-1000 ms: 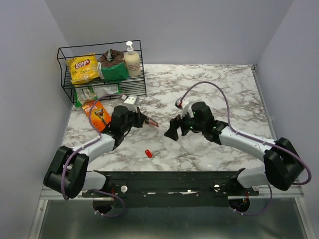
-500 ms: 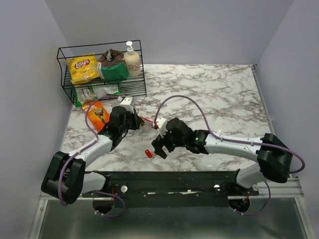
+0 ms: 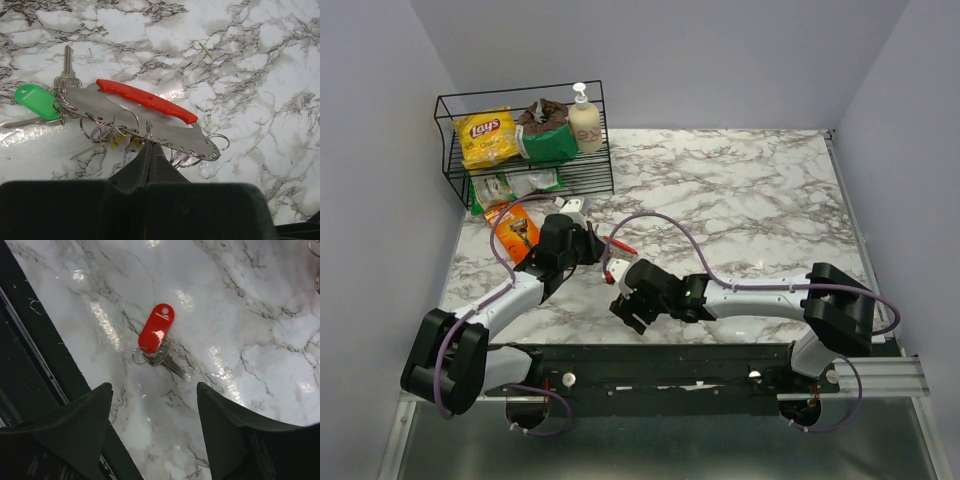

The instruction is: Put the keys on the keyring

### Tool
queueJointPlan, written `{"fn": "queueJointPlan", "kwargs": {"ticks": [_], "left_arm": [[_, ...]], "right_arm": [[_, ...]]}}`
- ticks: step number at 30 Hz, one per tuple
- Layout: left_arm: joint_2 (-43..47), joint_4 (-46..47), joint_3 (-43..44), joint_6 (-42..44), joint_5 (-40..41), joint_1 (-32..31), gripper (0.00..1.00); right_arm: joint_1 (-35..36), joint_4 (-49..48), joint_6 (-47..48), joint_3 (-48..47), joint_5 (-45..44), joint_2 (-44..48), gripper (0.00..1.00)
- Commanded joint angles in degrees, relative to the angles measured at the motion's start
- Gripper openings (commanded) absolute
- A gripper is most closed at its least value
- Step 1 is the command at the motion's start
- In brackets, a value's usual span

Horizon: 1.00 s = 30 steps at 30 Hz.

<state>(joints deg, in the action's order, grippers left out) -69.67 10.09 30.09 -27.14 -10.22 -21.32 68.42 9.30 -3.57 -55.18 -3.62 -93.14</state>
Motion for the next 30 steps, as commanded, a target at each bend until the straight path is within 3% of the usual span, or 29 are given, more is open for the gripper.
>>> {"fn": "queueJointPlan", "kwargs": {"ticks": [1,9,23,30], "left_arm": [[2.0,-3.3,0.1,-0.7,1.3,0.7,0.0],[0.8,-5.8,0.9,-2.2,1.0,1.5,0.0],[-0.5,-8.9,4.4,-0.9,-0.6,5.8,0.0],[-1.0,-8.7,5.1,-0.6,-1.4,6.1,0.0]], "right_arm": [[2.0,0.7,0.0,-2.5,-0.8,-2.5,0.72],[2.5,3.0,1.7,-6.3,2.2,-7.1,0.58],[3.2,7.0,3.0,-10.6,4.9,-12.0,0.47],[3.3,10.3,3.0,-13.6,4.8,-15.4,0.34]]}}
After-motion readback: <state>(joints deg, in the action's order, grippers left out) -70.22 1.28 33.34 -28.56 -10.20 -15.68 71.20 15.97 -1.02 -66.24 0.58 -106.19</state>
